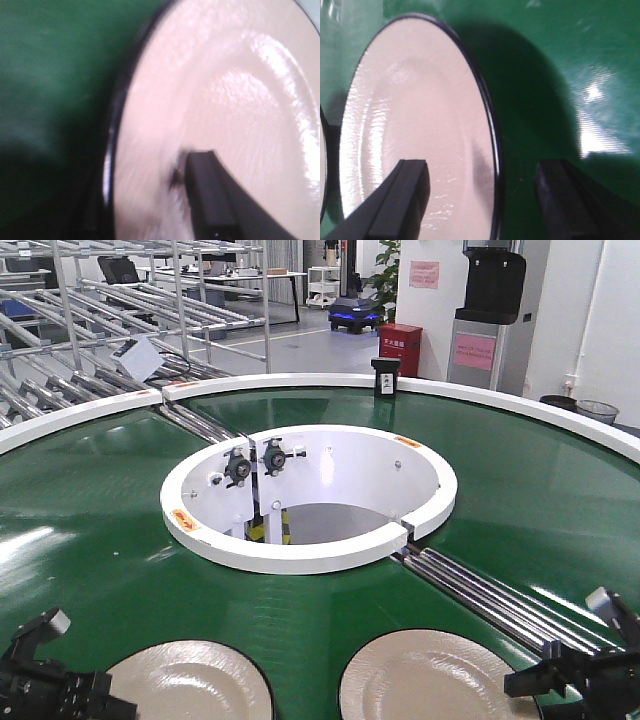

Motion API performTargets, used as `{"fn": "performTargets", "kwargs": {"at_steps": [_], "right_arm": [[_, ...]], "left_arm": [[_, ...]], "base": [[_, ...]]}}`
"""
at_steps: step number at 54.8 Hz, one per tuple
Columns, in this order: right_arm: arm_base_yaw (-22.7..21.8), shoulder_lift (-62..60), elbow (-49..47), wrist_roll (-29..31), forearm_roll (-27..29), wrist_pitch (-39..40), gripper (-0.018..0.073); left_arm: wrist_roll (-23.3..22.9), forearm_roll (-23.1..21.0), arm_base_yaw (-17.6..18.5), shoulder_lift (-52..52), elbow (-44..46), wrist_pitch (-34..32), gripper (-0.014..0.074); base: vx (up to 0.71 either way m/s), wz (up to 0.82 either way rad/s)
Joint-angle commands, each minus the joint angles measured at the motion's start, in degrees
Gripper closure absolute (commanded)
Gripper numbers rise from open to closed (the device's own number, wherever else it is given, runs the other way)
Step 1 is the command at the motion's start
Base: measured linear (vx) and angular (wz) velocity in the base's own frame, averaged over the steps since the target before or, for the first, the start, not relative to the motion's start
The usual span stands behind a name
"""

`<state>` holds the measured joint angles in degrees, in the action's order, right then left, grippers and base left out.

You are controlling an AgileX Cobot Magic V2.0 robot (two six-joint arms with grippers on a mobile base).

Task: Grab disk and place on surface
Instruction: 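Lower both grippers onto the rims of the two cream plates, then grip each plate rim and lift both plates upright off the conveyor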

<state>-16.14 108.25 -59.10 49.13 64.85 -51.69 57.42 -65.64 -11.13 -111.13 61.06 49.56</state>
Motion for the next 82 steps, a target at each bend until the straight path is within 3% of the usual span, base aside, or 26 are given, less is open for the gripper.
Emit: {"fn": "performTargets", "kwargs": {"at_steps": [1,4,24,35,40,46,56,72,82], "right_arm": [[0.3,-2.27,-1.59,0.95,2.95,-0.56,0.0059],[0.3,-2.27,-1.59,0.95,2.75,-0.43,0.0059],[2.71,-0.66,-1.59,1.08,3.38,0.64,0.0059],[6.84,1.79,-1.59,3.02,7.71,0.31,0.0095],[8.36,1.93,-1.59,4.6,10.27,0.42,0.0246],[8.52,1.62,-1.59,5.82,12.94,-0.81,0.058],[5.95,-2.4,-1.59,4.21,13.46,-3.23,0.0569],[-3.42,-19.13,-1.59,-4.62,13.98,-8.85,0.0568],[-5.66,-29.62,-1.59,-7.55,15.06,-9.0,0.0568]], "left_arm": [[0.55,-1.25,1.76,2.48,1.14,2.04,0.0497],[0.49,-1.43,1.89,2.48,1.14,2.11,0.0608],[-0.25,-7.04,0.69,5.71,4.79,6.74,0.0606],[-5.19,-9.87,-0.94,9.75,9.14,8.19,0.0605],[-6.8,-9.72,-1.31,10.85,10.65,8.4,0.0605],[-7.62,-9.81,-1.31,11.23,11.25,9.0,0.0605],[-9.11,-10.23,-1.31,11.31,11.25,10.6,0.0605],[-9.11,-20.33,-1.31,12.75,11.25,17.0,0.0603],[-9.24,-21.39,-1.2,18.64,11.25,16.94,0.0601]], "base": [[0.0,0.0],[0.0,0.0],[0.0,0.0],[0.0,0.0],[0.0,0.0],[0.0,0.0],[0.0,0.0],[0.0,0.0],[0.0,0.0]]}}
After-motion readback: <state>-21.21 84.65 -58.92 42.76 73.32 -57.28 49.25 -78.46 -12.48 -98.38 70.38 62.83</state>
